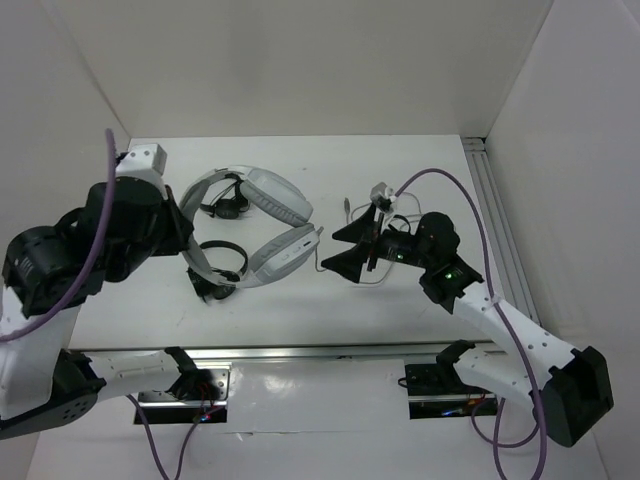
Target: Wrap the headphones
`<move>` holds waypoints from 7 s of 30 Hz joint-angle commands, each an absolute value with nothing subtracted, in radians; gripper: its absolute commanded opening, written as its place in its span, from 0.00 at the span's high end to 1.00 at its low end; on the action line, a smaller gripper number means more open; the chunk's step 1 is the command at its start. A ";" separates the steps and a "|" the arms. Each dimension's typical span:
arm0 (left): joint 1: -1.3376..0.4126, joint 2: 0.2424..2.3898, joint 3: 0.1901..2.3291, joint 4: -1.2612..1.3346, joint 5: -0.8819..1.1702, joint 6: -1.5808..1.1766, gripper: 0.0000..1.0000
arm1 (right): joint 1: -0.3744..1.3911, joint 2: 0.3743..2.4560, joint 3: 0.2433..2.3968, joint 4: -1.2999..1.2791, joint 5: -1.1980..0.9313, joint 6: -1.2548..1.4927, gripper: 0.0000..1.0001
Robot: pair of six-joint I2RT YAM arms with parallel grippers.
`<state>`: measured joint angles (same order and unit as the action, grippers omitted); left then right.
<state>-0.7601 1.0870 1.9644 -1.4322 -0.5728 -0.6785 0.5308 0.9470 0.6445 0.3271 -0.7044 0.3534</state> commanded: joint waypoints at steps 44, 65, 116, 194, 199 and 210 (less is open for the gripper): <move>-0.736 1.180 1.554 -1.005 -1.078 -0.537 1.00 | 1.018 1.007 0.561 0.199 0.740 0.298 1.00; -0.522 1.111 1.348 -0.813 -0.607 -0.459 0.99 | 1.167 0.900 0.758 -0.180 0.747 0.143 1.00; -0.574 1.087 1.150 -0.693 -0.701 -1.264 1.00 | 1.210 1.278 0.825 0.337 -0.130 0.052 1.00; -0.877 1.132 1.048 -0.837 -0.092 -0.434 1.00 | 0.394 1.661 1.367 0.416 -1.621 0.494 1.00; -0.833 1.085 1.060 -0.821 0.067 -0.322 1.00 | 0.394 1.640 1.367 0.359 -1.621 0.437 1.00; -0.706 1.025 1.204 -0.908 0.302 -0.213 1.00 | 0.258 1.677 1.306 0.628 -1.510 0.635 1.00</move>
<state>-0.6941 1.0508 1.1797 -0.7540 0.1112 -0.2863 0.3737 1.6855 1.3022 0.4812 -1.5688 0.5934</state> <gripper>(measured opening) 0.115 0.010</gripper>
